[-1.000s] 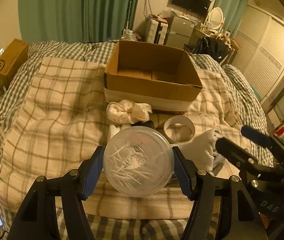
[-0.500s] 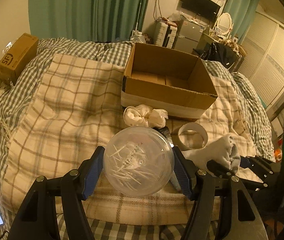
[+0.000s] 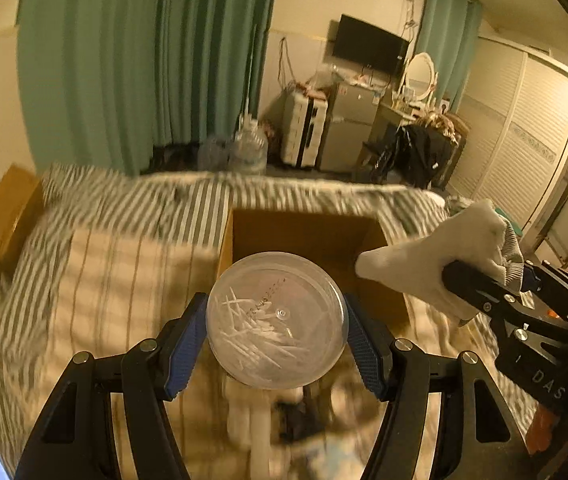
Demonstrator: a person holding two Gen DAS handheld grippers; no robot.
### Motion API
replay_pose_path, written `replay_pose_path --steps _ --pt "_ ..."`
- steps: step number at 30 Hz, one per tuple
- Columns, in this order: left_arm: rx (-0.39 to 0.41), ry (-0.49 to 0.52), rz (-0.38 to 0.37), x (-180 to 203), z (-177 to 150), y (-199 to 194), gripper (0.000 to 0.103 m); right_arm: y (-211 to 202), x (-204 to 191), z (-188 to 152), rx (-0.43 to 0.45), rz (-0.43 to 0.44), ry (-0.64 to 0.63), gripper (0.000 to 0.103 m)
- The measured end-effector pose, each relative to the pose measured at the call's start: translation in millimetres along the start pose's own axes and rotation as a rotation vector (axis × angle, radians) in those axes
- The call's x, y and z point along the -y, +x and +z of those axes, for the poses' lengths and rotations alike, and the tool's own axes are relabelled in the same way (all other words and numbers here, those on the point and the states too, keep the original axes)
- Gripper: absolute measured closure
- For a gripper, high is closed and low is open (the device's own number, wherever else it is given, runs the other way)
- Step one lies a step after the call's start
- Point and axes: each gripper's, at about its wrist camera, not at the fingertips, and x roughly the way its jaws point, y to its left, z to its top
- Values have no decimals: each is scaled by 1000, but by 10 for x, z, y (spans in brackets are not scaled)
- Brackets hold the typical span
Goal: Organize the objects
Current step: 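Carry the jar and glove over the cardboard box and open both tools, then grasp the white tube with the left tool while the right tool grasps the Vinda tissue pack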
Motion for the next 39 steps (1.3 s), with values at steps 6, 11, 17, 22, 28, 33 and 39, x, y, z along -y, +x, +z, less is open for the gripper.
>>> replay_pose_path --steps 6,11,17,22,28,33,39 --pt "-23 5 -2 17 250 625 35 599 192 334 -9 3 39 61" --pt "-55 5 -6 10 219 992 35 1010 301 312 -53 10 69 61" --pt "-52 -21 -1 -63 192 1025 7 1044 421 212 -16 -6 108 21" --pt "-4 -25 22 -119 234 725 4 735 532 286 30 -22 143 17" --pt "27 -4 70 -195 102 199 4 167 532 243 56 -73 111 17" --pt "25 8 92 -235 -241 -178 4 -266 471 58 53 -78 117 17" --pt "-12 71 161 -197 -759 -324 4 -496 195 -325 16 -109 68 17"
